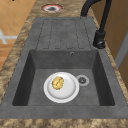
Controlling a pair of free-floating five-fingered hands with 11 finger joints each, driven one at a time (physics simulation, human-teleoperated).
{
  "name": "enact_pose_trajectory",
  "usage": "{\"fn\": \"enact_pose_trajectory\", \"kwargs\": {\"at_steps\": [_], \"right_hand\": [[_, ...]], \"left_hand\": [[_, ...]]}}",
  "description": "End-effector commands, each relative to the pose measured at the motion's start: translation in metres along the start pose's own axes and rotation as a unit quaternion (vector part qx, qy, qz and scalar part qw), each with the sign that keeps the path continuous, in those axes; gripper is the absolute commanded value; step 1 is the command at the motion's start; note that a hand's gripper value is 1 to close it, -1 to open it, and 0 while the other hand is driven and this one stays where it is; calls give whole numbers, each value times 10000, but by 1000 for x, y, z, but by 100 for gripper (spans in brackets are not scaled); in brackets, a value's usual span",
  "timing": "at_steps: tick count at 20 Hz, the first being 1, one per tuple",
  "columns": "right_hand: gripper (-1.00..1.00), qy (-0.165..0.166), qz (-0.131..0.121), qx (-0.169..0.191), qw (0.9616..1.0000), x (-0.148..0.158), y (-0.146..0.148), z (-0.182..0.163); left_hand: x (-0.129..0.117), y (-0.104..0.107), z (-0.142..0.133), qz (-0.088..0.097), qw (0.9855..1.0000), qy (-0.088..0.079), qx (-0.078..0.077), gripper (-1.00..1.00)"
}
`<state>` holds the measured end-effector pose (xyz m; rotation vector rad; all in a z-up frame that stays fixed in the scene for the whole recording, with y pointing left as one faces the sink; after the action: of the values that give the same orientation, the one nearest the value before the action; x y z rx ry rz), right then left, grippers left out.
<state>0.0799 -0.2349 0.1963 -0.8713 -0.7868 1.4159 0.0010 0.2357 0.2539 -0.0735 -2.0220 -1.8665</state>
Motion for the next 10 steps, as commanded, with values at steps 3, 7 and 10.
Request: {"fn": "enact_pose_trajectory", "kwargs": {"at_steps": [3,7,10], "right_hand": [[0,0,0,0,10000,0,0,0],[0,0,0,0,10000,0,0,0],[-100,0,0,0,10000,0,-1,-1]], "left_hand": [[-11,-19,-1,-59,9997,-137,-195,-100],[-10,-21,-5,-30,10000,25,-85,-100],[-10,-20,-3,-5,10000,1,-10,0]]}}
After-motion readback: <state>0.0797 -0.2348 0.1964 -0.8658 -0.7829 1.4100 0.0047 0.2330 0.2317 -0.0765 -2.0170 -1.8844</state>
